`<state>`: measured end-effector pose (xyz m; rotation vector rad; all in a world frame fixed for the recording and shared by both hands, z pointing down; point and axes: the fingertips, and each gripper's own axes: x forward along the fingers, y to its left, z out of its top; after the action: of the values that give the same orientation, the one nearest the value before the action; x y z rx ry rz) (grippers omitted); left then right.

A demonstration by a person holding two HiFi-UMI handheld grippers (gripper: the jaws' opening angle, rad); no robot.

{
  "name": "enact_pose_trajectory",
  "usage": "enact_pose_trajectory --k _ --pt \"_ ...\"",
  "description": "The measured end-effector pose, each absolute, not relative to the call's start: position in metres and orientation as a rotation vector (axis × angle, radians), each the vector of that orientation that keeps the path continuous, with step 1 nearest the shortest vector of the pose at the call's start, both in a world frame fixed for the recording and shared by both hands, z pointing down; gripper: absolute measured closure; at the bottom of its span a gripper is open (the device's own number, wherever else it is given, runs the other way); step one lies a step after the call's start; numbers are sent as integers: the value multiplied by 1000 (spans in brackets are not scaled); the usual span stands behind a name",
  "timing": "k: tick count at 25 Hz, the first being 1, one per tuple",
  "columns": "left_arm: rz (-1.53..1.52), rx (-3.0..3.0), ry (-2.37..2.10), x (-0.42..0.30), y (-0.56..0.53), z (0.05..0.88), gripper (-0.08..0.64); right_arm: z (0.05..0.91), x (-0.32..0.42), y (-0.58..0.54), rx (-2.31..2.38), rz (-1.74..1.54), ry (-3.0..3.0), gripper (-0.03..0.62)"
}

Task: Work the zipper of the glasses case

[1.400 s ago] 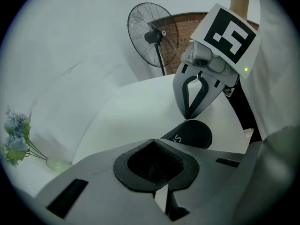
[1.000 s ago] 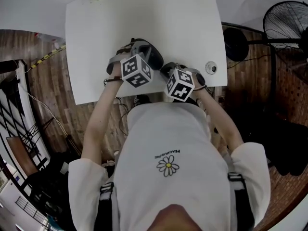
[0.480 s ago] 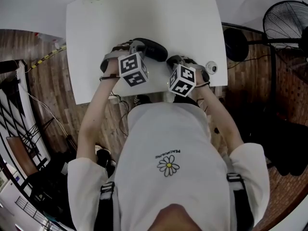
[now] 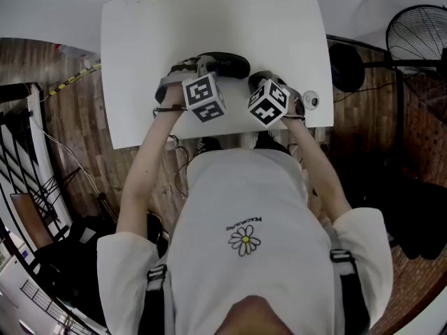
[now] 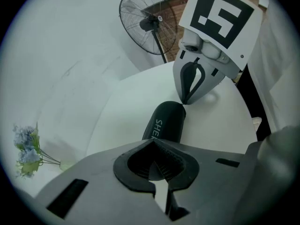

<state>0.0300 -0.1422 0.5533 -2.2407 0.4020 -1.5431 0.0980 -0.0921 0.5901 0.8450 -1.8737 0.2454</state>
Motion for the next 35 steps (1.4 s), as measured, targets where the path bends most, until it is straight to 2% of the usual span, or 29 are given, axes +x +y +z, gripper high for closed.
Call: enact_pose_trajectory --k 4,8,21,27,30,35 --pt "-1541 -2261 406 30 -141 554 548 591 92 -82 851 330 -1902 584" --pt "-1559 -2267 418 29 -143 557 549 592 72 -73 894 574 -1990 584" --pt "-1483 -2377 460 27 -139 554 549 594 64 -73 973 534 -1967 583" --pt "-1435 -2437 537 25 -145 544 548 564 84 -78 1080 430 -1984 581" --pt "-1295 -2496 689 27 -156 506 548 526 100 -93 1220 398 -2027 574" --pt "-876 -2597 978 34 -179 392 548 439 124 -125 1470 257 -2130 574"
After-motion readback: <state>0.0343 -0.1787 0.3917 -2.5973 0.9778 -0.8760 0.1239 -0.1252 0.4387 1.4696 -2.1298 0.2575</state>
